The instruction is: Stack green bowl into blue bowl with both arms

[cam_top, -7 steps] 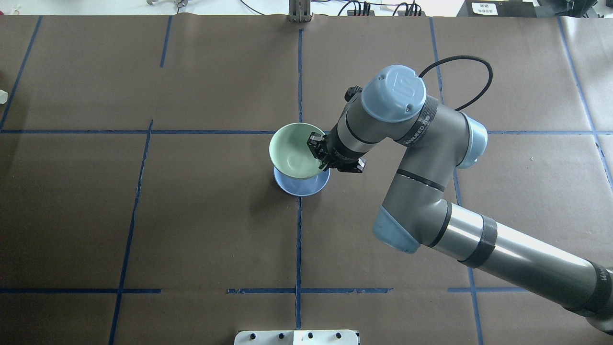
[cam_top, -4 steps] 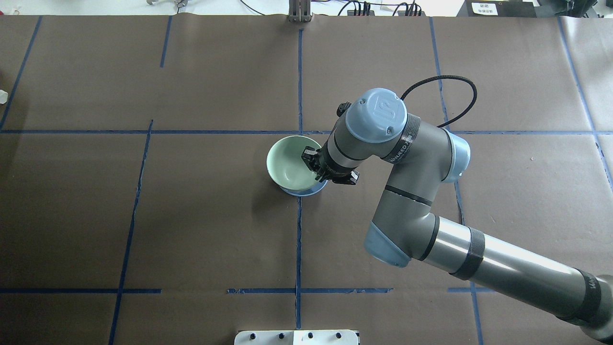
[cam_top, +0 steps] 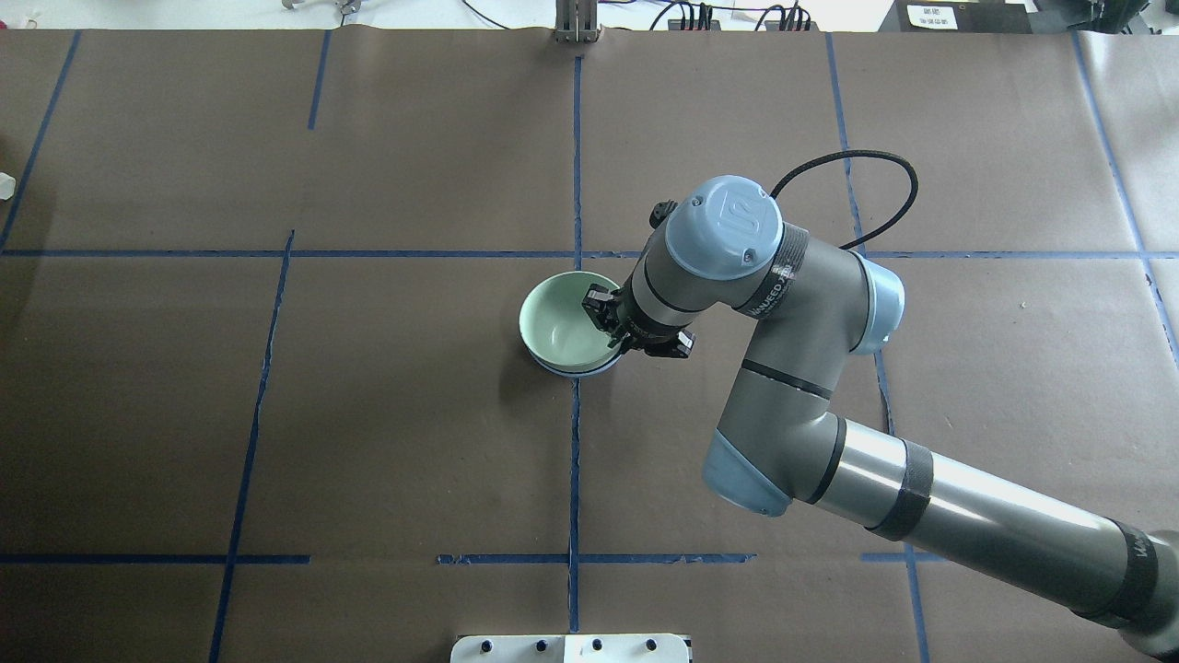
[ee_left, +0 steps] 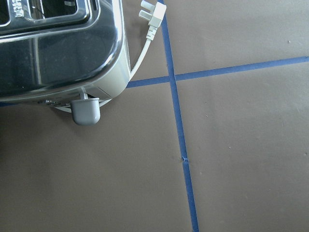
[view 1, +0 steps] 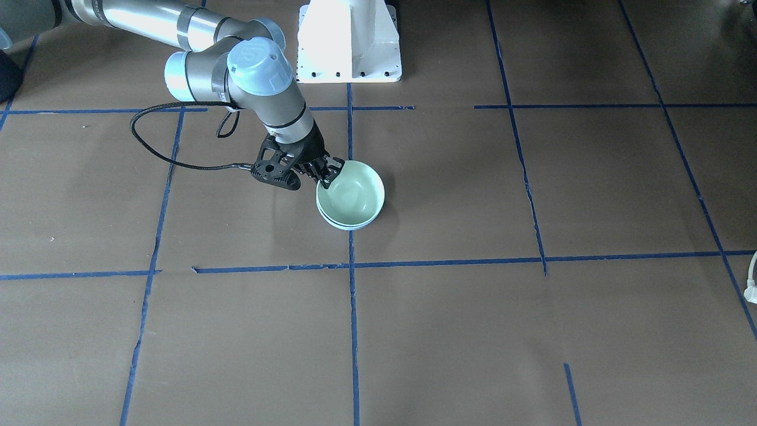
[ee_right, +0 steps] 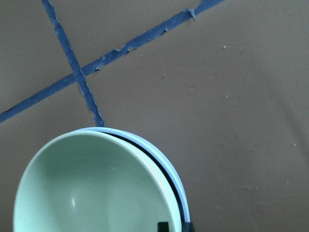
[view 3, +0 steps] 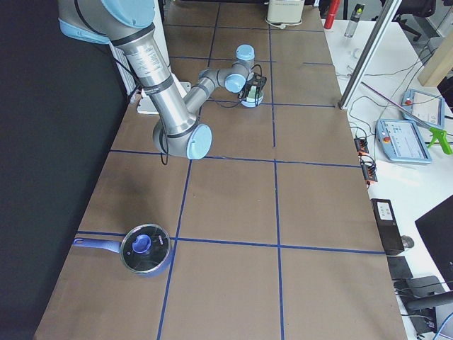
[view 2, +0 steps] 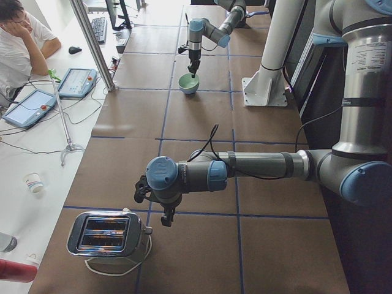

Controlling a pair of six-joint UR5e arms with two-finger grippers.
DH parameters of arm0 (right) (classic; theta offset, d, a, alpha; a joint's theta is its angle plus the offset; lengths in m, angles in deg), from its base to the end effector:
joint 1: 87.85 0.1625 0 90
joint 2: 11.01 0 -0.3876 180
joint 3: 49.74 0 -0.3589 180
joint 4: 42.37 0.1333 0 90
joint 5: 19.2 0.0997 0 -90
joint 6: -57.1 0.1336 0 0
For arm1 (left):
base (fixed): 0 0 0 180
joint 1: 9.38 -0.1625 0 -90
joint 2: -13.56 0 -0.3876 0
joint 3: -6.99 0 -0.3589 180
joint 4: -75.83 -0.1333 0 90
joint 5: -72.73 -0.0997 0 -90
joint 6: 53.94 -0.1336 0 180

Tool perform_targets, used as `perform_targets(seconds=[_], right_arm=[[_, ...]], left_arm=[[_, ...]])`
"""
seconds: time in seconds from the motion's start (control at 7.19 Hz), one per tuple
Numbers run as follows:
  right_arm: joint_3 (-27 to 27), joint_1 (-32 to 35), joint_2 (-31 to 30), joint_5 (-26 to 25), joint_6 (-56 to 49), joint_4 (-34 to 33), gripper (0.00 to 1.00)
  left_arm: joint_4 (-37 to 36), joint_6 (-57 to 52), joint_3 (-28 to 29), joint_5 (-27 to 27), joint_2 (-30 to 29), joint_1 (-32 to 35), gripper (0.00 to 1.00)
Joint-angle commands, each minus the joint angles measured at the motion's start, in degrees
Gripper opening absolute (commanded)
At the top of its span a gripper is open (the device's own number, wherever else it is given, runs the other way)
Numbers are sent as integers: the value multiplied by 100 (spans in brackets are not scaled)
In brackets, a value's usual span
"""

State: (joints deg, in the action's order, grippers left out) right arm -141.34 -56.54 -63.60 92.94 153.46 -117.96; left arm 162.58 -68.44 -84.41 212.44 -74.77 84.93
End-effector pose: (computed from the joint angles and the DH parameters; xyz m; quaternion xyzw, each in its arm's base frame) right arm -0.5320 -0.4207 0.2381 -0.0722 -0.4677 0.2013 0.8576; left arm -0.0645 -0.4382 0.6440 0.0412 0.4190 0.0677 0.9045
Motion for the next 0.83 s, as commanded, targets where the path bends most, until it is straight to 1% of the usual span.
perform_targets(seconds=[0.0,0.14,0.28,0.42,0.56,0.7], right_arm=[[-33,42,-14,1,-11,-9,99],[-86,199,-6,79,-46,-26,100],[-138,452,-23,367,-125,-96,100],[-182,820,-41,822,-822,-488,100],[-322,1294,-137,1201,-1812,-1180,100],[-567,1890,-503,1561,-3231,-1726,100]], left_arm=[[0,0,0,3,0,0,100],[0,0,0,3,0,0,100],[-9,9,0,-6,0,0,100],[0,209,-9,-6,-17,-9,100],[9,455,-35,-67,-26,-9,100],[0,518,-35,-137,-44,-35,100]])
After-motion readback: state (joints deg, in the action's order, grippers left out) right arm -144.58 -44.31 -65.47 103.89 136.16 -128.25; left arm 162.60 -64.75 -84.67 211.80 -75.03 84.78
